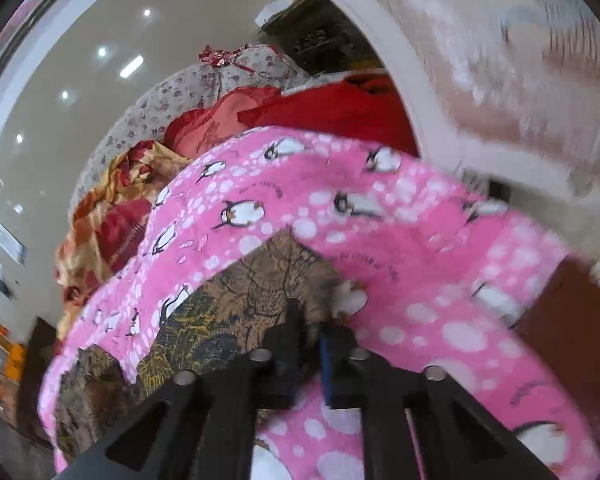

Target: Fold small clothes

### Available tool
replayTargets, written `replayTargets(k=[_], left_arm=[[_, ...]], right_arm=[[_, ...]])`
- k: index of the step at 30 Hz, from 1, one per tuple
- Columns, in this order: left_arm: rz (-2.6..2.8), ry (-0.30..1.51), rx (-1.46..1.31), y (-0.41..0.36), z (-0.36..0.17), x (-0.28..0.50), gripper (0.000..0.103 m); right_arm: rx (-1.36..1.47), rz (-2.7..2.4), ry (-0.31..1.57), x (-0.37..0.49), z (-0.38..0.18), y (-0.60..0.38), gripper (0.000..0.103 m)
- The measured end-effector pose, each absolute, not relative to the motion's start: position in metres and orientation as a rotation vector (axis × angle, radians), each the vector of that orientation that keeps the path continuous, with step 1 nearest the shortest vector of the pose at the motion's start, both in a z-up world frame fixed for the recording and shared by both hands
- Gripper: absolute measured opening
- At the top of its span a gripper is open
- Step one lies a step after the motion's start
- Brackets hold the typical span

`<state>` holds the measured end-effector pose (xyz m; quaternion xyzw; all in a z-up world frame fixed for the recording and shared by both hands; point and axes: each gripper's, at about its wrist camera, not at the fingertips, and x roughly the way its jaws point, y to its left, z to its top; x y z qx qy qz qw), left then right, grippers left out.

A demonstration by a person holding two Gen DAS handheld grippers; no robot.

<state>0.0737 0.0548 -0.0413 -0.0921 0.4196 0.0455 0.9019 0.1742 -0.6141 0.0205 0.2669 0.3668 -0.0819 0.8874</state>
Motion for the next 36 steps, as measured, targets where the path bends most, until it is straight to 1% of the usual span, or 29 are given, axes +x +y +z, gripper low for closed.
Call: replayTargets(k=[6, 8, 11, 15, 18, 22, 25, 28, 31, 32, 34, 36], left_arm=[[0.093, 0.867, -0.192, 0.055, -0.041, 0.074, 0.090], [0.091, 0.866, -0.196, 0.056, -0.041, 0.073, 0.090], [0.090, 0.865, -0.199, 0.056, -0.041, 0.073, 0.090], [0.084, 0.859, -0.213, 0.056, -0.040, 0.071, 0.090], [0.078, 0.852, -0.227, 0.058, -0.040, 0.070, 0.090], [0.064, 0.840, -0.255, 0.062, -0.039, 0.067, 0.090], [0.055, 0.833, -0.277, 0.064, -0.038, 0.065, 0.090], [0.050, 0.830, -0.285, 0.065, -0.038, 0.064, 0.090], [0.048, 0.828, -0.291, 0.065, -0.037, 0.063, 0.090], [0.047, 0.825, -0.295, 0.066, -0.037, 0.062, 0.090], [0.043, 0.820, -0.310, 0.067, -0.036, 0.061, 0.090], [0.042, 0.818, -0.315, 0.068, -0.036, 0.060, 0.090]], right_arm=[[0.391, -0.307, 0.574, 0.137, 0.132, -0.633, 0.005], [0.290, -0.336, 0.536, 0.128, 0.168, -0.628, 0.005], [0.163, -0.296, 0.508, 0.125, 0.197, -0.595, 0.005], [0.109, -0.131, 0.492, 0.134, 0.209, -0.520, 0.004], [0.077, 0.062, 0.506, 0.145, 0.202, -0.432, 0.005], [0.041, 0.333, 0.553, 0.152, 0.174, -0.301, 0.004], [0.030, 0.494, 0.613, 0.154, 0.139, -0.208, 0.004], [-0.029, 0.611, 0.726, 0.153, 0.085, -0.123, 0.004], [-0.097, 0.670, 0.844, 0.146, 0.031, -0.072, 0.005], [-0.109, 0.680, 0.862, 0.143, 0.023, -0.064, 0.005], [-0.085, 0.716, 0.867, 0.133, 0.015, -0.053, 0.005], [-0.057, 0.738, 0.849, 0.131, 0.019, -0.050, 0.005]])
